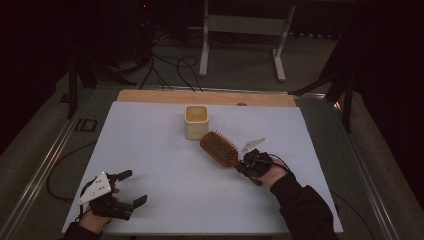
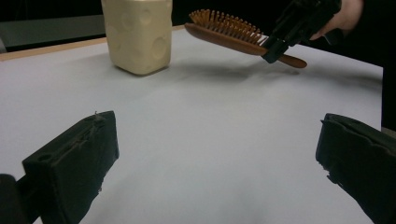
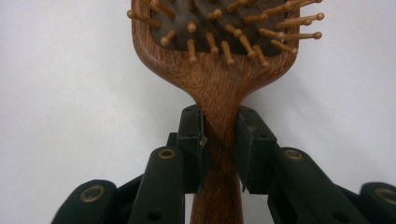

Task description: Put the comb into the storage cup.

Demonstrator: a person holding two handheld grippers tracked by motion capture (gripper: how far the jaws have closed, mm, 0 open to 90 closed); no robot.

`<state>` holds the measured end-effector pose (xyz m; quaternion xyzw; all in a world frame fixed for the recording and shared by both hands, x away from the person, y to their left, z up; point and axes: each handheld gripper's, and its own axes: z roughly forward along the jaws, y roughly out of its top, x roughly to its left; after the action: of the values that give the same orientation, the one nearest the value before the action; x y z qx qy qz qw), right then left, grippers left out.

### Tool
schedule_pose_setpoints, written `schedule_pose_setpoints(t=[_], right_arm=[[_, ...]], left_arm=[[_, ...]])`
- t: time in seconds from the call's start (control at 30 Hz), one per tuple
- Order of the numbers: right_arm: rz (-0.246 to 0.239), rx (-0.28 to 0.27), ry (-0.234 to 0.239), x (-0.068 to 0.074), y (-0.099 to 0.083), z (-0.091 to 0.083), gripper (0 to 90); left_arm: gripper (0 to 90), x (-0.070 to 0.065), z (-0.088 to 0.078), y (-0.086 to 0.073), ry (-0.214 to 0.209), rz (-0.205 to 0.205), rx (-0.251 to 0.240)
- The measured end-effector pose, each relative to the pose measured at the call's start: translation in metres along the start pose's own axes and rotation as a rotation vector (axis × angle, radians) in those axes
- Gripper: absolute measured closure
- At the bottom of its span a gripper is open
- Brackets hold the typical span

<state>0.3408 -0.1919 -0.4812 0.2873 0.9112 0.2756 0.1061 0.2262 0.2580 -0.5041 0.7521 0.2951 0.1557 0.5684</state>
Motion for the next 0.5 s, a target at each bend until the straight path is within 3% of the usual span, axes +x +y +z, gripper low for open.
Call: schedule_pose_setpoints(t=[0.23, 0.5], right_arm=[[0.030, -0.065, 0.001, 0.009, -0.010, -0.002, 73.5], [0.028, -0.119, -0.001, 0.017, -0.017, -0.005, 73.5]], left_arm=[[0.1, -0.001, 0.002, 0.001, -0.003, 0.000, 0.004], [0.1, -0.001, 0.002, 0.001, -0.004, -0.005, 0.005]])
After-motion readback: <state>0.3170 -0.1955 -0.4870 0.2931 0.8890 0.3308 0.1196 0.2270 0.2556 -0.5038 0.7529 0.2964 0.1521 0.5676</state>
